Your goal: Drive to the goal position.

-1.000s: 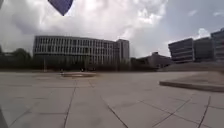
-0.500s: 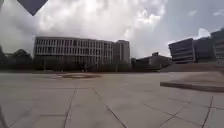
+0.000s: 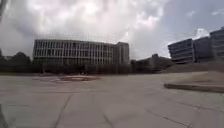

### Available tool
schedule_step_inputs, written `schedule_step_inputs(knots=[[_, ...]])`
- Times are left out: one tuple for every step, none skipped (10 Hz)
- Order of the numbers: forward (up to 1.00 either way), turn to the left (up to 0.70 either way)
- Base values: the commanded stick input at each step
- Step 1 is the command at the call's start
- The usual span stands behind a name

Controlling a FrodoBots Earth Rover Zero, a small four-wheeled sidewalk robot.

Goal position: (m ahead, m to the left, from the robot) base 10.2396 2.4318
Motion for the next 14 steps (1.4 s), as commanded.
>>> schedule_step_inputs(knots=[[0.70,0.00],[0.70,0.00],[0.70,0.00],[0.70,-0.05],[0.70,-0.29],[0.70,-0.35],[0.70,-0.34],[0.70,0.00],[0.70,0.00],[0.70,0.00],[0.70,0.00],[0.70,0.00],[0.70,0.00],[0.70,0.00]])
